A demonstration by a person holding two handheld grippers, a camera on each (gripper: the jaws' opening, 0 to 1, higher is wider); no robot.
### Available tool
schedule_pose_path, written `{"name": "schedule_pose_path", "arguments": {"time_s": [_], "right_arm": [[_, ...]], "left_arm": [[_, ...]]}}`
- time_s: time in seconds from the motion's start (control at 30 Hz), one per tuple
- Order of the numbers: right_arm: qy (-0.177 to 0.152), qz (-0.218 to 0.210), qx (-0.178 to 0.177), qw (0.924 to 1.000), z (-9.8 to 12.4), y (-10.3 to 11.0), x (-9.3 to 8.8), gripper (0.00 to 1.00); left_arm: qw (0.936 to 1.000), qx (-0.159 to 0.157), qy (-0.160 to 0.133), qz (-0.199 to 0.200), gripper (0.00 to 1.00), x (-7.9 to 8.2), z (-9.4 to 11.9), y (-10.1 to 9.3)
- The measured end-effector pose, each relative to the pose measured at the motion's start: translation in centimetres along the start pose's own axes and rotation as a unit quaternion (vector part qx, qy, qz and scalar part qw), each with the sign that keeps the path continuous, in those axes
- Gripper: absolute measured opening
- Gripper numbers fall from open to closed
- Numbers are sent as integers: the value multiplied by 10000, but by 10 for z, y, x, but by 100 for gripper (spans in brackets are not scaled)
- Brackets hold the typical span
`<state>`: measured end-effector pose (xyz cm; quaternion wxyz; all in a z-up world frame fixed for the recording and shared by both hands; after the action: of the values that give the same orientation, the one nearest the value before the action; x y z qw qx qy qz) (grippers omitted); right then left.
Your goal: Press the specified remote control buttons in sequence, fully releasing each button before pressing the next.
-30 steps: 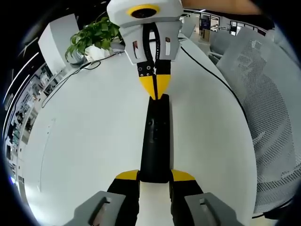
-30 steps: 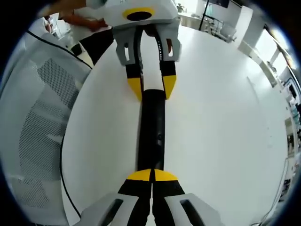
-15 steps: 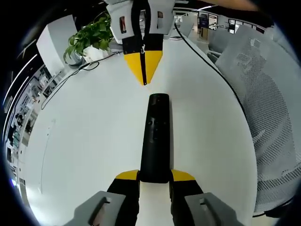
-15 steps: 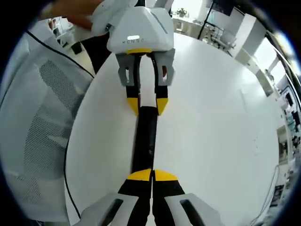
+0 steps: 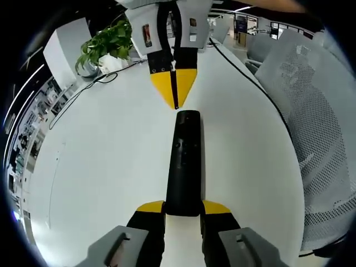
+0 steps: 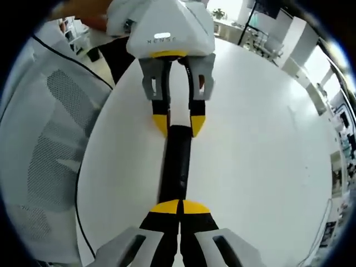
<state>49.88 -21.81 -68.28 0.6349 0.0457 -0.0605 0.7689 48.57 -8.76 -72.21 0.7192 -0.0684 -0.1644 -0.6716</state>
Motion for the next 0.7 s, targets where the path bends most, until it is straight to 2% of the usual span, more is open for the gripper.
{"name": "schedule_pose_path", "arguments": {"time_s": [0.37, 0.7], "right_arm": [[94, 88, 150, 9998, -19, 1, 3, 0], [168, 161, 198, 9995, -26, 0, 5, 0]], "left_arm": [[10000, -7, -24, 9, 23, 0, 0, 0], [10000, -8, -34, 14, 23, 0, 0, -1]]}}
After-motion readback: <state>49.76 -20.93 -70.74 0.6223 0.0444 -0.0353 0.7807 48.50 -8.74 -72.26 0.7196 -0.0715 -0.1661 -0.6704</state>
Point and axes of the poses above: the point that each gripper's makers call its tool centre point, and the gripper's own axes: z roughly backward along the fingers, y roughly to its left, x roughly out of its top, the point moved 6 cm from there along z, roughly backward along the fingers, and after that the axes turned 11 degrees about y, right-handed, at the moved point
